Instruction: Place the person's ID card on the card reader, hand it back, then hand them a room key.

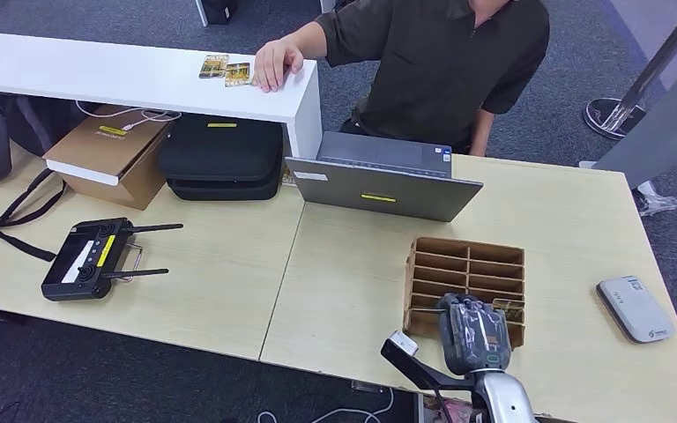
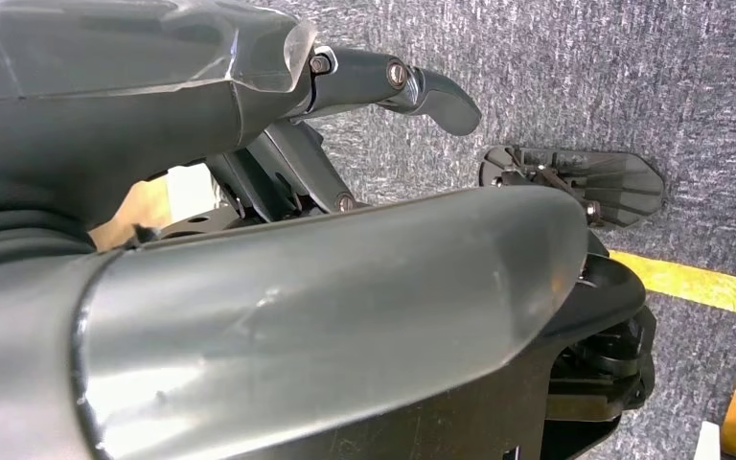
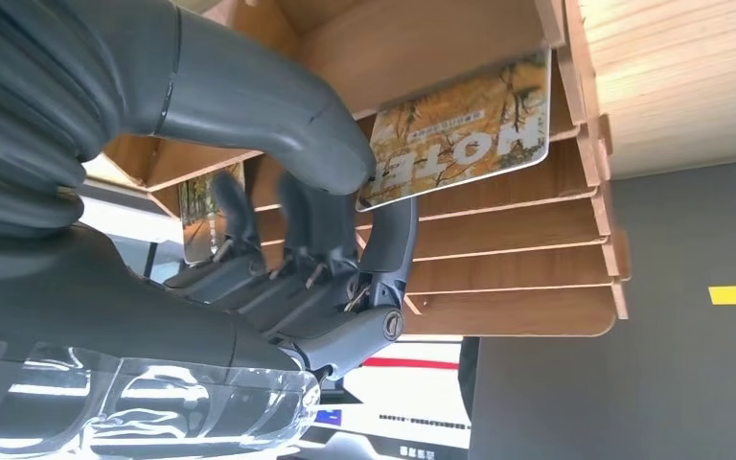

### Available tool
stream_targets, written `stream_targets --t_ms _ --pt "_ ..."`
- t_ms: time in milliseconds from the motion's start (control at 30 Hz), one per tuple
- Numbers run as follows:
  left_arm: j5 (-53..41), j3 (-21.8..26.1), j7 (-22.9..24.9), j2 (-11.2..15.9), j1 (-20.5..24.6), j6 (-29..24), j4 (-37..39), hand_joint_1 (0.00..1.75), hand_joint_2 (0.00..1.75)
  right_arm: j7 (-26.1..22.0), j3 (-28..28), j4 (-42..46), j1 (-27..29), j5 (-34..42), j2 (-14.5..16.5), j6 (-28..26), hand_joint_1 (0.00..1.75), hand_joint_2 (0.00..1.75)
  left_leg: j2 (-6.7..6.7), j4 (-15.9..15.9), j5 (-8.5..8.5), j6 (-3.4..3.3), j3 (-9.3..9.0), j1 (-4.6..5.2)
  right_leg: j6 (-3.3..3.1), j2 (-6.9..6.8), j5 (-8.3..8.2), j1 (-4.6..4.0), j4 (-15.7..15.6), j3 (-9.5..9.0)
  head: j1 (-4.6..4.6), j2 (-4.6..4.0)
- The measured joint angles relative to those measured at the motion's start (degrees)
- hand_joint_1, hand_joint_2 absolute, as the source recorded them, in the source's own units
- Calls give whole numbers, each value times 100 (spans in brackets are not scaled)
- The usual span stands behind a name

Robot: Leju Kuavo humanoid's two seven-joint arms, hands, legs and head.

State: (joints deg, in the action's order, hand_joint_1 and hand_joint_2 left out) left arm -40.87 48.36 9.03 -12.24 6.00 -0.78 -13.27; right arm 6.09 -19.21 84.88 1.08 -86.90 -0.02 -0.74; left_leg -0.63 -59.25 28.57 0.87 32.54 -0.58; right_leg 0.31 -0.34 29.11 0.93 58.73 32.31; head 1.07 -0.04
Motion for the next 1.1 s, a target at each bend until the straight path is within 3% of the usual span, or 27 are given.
stream_targets --t_ms 567,900,1100 --pt "61 20 354 57 11 86 0 0 0 68 0 -22 -2 -5 0 -159 175 175 0 0 0 0 2 0 0 -1 0 0 0 -1 0 0" --pt "91 108 235 65 -40 99 0 0 0 548 0 621 -38 -312 -30 -1100 175 175 1 0 0 0 1 0 0 0 0 0 0 0 1 0" --pt "74 142 226 63 -61 96 0 0 0 985 -1 1315 6 -313 -297 -1852 175 175 1 0 0 0 1 1 0 0 0 1 0 0 0 -1"
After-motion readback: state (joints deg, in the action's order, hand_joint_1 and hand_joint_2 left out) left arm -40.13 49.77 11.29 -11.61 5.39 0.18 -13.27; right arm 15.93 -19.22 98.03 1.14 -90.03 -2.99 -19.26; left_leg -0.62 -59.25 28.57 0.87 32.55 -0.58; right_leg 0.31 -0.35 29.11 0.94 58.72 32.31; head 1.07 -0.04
